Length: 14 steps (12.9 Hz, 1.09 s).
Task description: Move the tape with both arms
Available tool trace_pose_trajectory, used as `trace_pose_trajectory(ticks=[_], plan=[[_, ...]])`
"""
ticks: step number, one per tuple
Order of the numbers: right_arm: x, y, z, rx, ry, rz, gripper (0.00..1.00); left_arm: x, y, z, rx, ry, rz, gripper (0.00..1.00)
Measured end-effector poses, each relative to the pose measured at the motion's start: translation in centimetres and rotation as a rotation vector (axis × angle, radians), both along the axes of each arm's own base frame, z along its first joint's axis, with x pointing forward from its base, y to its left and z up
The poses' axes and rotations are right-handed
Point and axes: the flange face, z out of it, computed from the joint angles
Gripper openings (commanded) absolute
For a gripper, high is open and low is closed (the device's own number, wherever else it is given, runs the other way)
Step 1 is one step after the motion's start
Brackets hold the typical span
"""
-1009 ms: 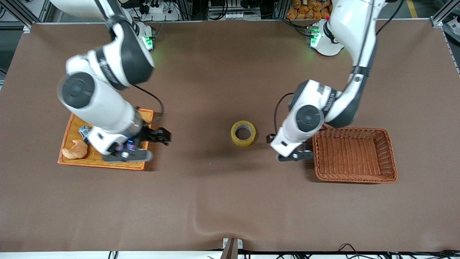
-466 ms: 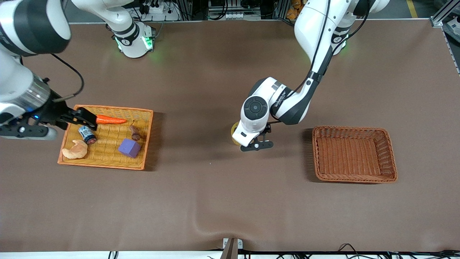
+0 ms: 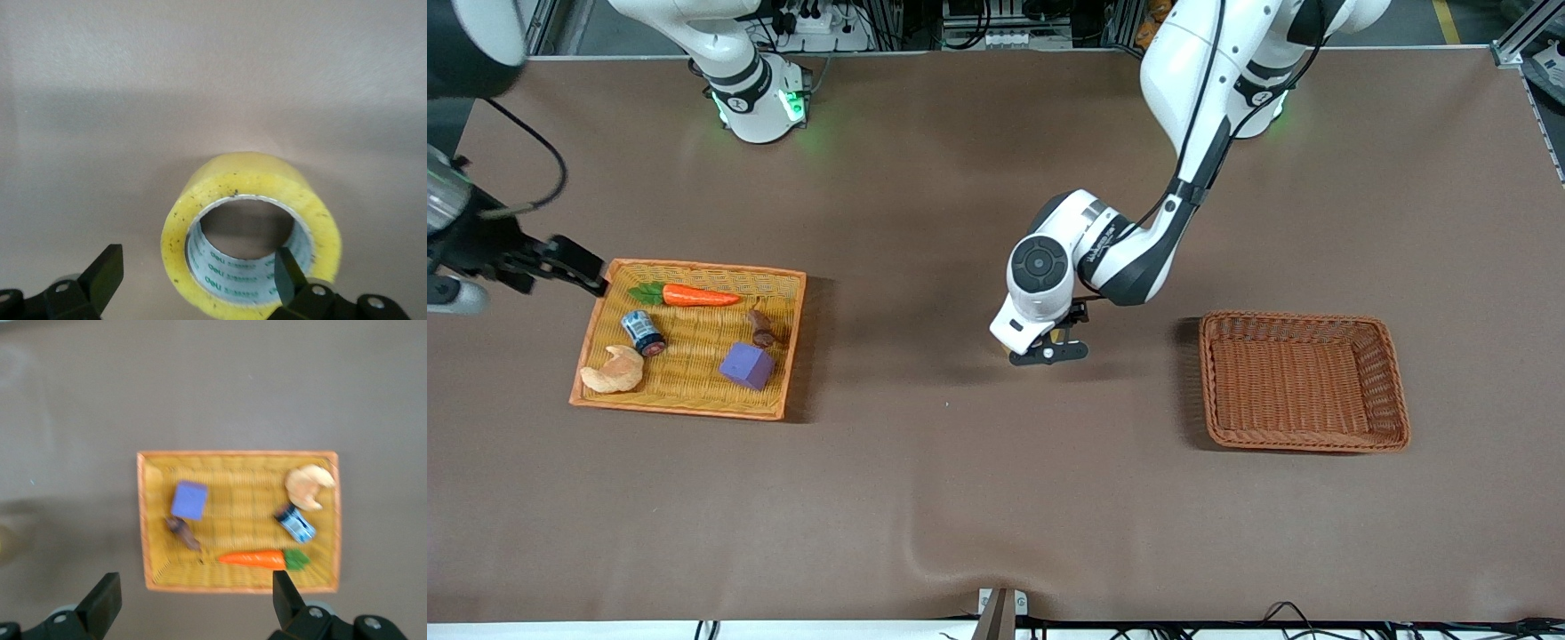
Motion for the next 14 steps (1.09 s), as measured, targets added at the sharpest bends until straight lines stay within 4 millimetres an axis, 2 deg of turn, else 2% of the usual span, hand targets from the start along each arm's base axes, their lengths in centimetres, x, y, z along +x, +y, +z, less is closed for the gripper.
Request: trace_pose_trajectory(ticks=[2, 4, 8, 9, 10, 11, 14], plan=[[-1.9, -2.2, 1.8, 0.000, 0.032, -0.014, 1.00, -0.1, 0.2, -1.3, 0.017, 0.009, -0.007, 1.00], [-3.0, -2.5, 3.3, -0.006, 0.049, -0.017, 1.00, -0.1, 0.3, -1.6, 0.021, 0.013, -0.014, 1.00], [-3.8, -3.6, 2.6, -0.012, 0.130, -0.012, 1.00, -0.5, 0.6, -2.9, 0.039, 0.033, -0.016, 0.99], [-3.7, -3.9, 2.4, -0.010, 0.132, 0.007, 1.00, -0.5, 0.7, -3.3, 0.043, 0.037, -0.015, 0.33], [-3.5, -3.8, 2.3, -0.010, 0.131, 0.024, 1.00, -0.4, 0.9, -3.4, 0.044, 0.037, -0.012, 0.03], [-3.4, -3.5, 2.2, -0.011, 0.127, 0.036, 1.00, -0.1, 1.1, -3.3, 0.043, 0.035, -0.007, 0.00], [-3.3, -2.8, 2.3, -0.012, 0.118, 0.053, 1.00, 0.2, 1.4, -3.2, 0.046, 0.030, 0.029, 0.00]])
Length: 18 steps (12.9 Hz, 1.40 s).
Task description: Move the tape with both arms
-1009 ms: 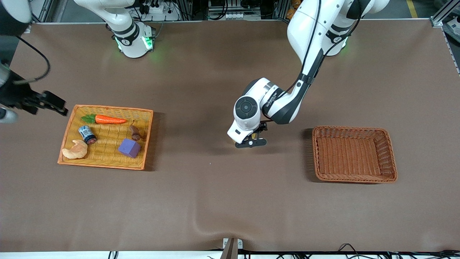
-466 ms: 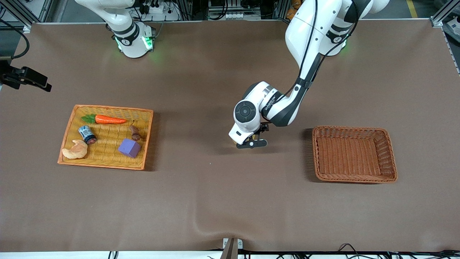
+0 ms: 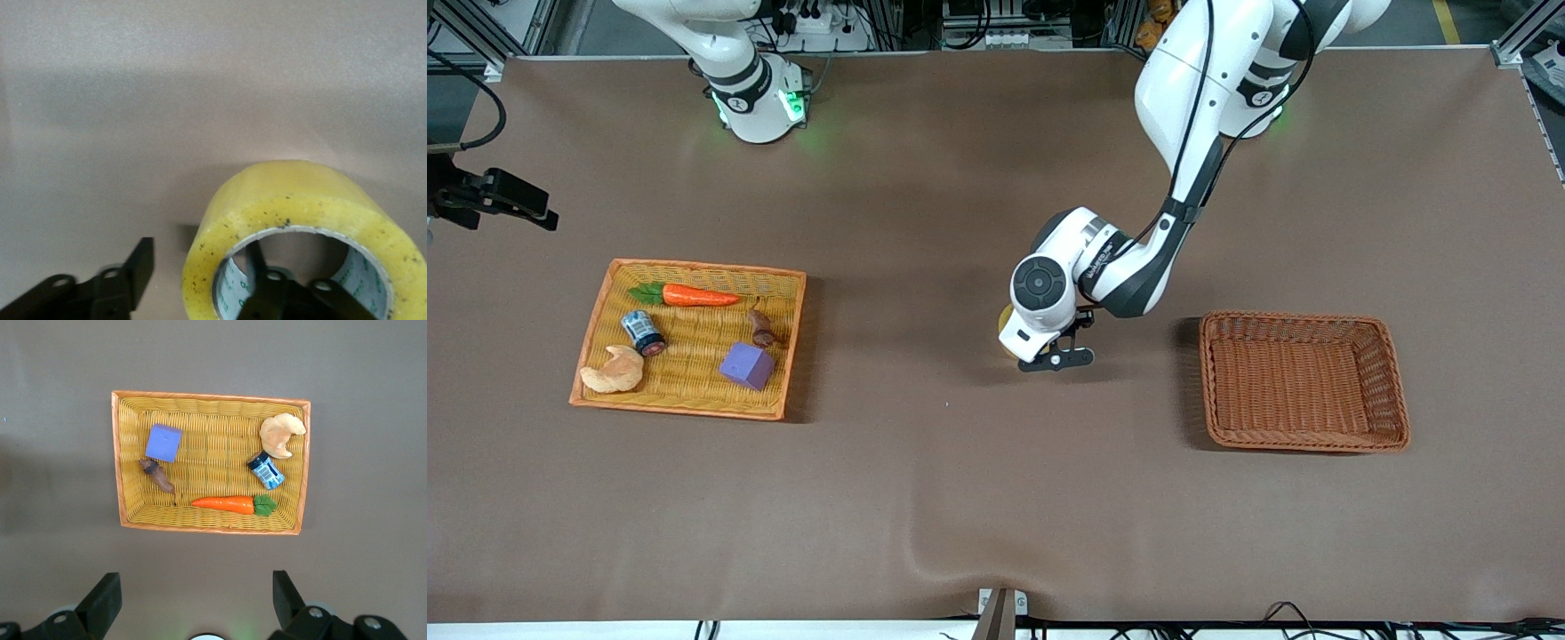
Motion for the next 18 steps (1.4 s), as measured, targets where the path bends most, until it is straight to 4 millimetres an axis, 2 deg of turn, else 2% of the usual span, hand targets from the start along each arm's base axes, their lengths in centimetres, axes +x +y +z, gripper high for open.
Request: trace_pose_trajectory(ticks=[4, 7, 9, 10, 14, 16, 18], plan=[[0.0, 0.1, 0.0, 0.000, -0.002, 0.004, 1.00, 0.2, -0.1, 0.8, -0.002, -0.007, 0.020, 0.00], [0.0, 0.1, 0.0, -0.002, -0.003, 0.003, 1.00, 1.7, 1.2, 1.9, -0.009, -0.020, 0.052, 0.00], [0.2, -0.1, -0.1, -0.004, -0.008, 0.001, 1.00, 2.6, 2.0, 3.7, -0.019, -0.021, 0.086, 0.00], [0.4, -0.1, -0.2, -0.004, -0.012, 0.002, 1.00, 3.5, 3.1, 5.0, -0.029, -0.018, 0.123, 0.00], [0.5, 0.0, -0.3, -0.004, -0.015, 0.002, 1.00, 8.5, 11.6, 10.8, -0.043, -0.020, 0.271, 0.00], [0.5, 0.0, -0.3, -0.004, -0.015, 0.003, 1.00, 10.5, 16.8, 12.1, -0.039, -0.017, 0.348, 0.00], [0.5, 0.0, -0.3, -0.004, -0.015, 0.003, 1.00, 11.5, 21.5, 12.3, -0.034, -0.004, 0.403, 0.00]])
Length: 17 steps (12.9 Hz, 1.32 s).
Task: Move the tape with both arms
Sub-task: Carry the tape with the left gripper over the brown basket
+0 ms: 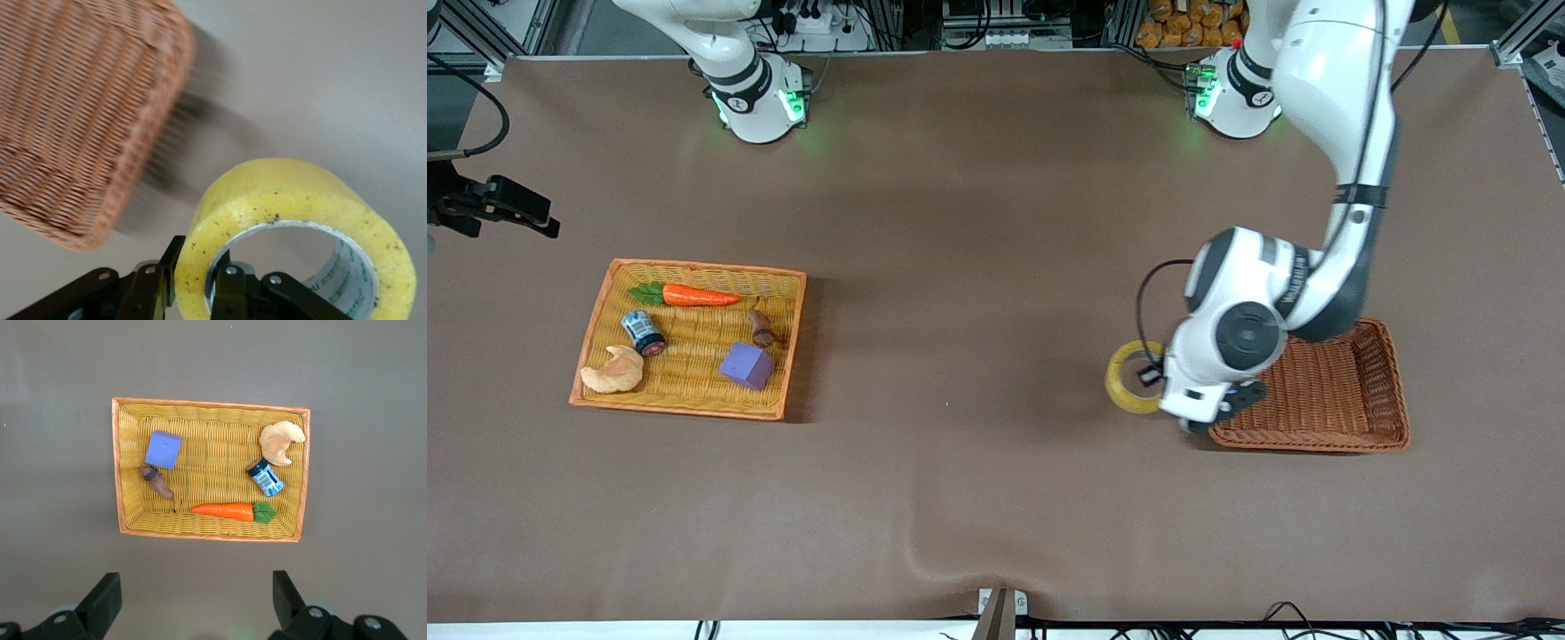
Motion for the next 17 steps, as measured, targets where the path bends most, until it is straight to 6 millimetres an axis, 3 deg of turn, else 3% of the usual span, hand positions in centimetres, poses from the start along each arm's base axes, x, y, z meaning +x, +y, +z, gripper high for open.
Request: trace_pose_trajectory(ticks=[4, 10, 12, 15, 17], plan=[[0.0, 0.0, 0.0, 0.000, -0.001, 0.000, 1.00, 0.6, 7.9, 0.8, -0.023, 0.017, -0.033, 0.00], [0.0, 0.0, 0.0, 0.000, -0.002, 0.000, 1.00, -0.8, 16.3, 0.7, 0.000, 0.057, -0.160, 0.00], [0.0, 0.0, 0.0, -0.001, -0.002, 0.000, 1.00, -1.0, 18.0, 0.1, 0.021, 0.072, -0.180, 0.00], [0.0, 0.0, 0.0, -0.001, -0.002, 0.000, 1.00, -1.2, 19.1, -0.7, 0.029, 0.072, -0.198, 0.00], [0.0, 0.0, 0.0, -0.001, -0.002, 0.000, 1.00, -1.6, 21.3, -1.9, 0.047, 0.069, -0.201, 0.00]])
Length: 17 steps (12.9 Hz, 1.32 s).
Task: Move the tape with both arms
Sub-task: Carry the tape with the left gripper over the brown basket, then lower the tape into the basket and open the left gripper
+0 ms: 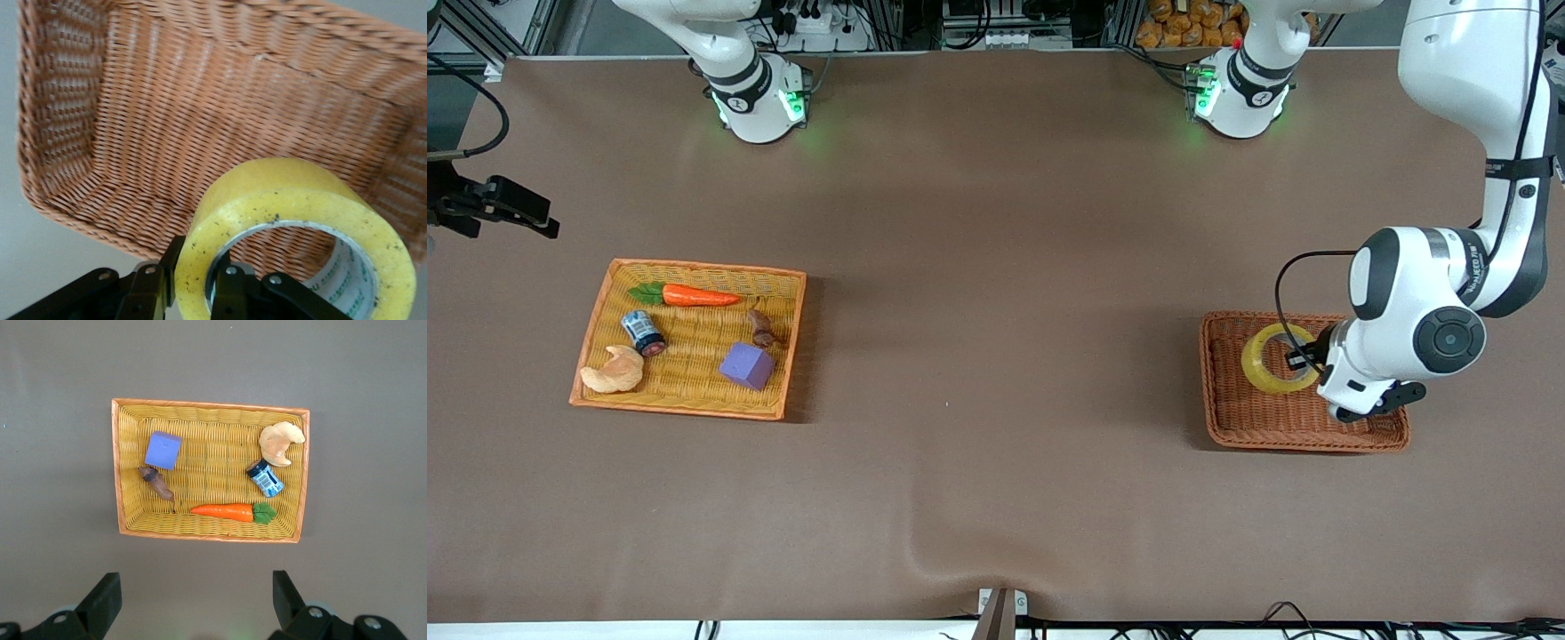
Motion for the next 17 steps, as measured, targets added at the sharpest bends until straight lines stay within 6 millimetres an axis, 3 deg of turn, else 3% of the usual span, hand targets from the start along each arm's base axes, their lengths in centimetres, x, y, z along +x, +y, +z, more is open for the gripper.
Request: trace_pose_trajectory(ticks=[3, 9, 10, 11, 12, 15, 17], plan=[[0.0, 0.0, 0.0, 0.000, 0.000, 0.000, 1.00, -0.3, 2.8, -1.8, -0.008, -0.034, 0.007, 0.00], [0.0, 0.0, 0.0, 0.000, 0.001, 0.000, 1.00, -0.6, 3.7, -5.2, -0.010, -0.031, 0.014, 0.00], [0.1, 0.0, -0.1, 0.000, 0.002, 0.000, 1.00, -0.6, 3.8, -5.6, -0.010, -0.025, 0.015, 0.19], [0.1, 0.0, -0.2, 0.000, 0.003, 0.000, 1.00, -0.7, 3.8, -6.1, -0.010, -0.019, 0.015, 0.55], [0.1, 0.0, -0.2, 0.000, 0.004, 0.000, 1.00, -0.7, 3.7, -6.5, -0.011, -0.018, 0.014, 1.00], [0.1, 0.0, -0.2, 0.000, 0.004, 0.000, 1.00, -0.5, 3.7, -6.6, -0.012, -0.028, 0.012, 1.00], [0.1, 0.0, -0.2, 0.000, 0.002, 0.000, 1.00, 0.1, 3.5, -5.5, -0.014, -0.058, 0.009, 1.00]])
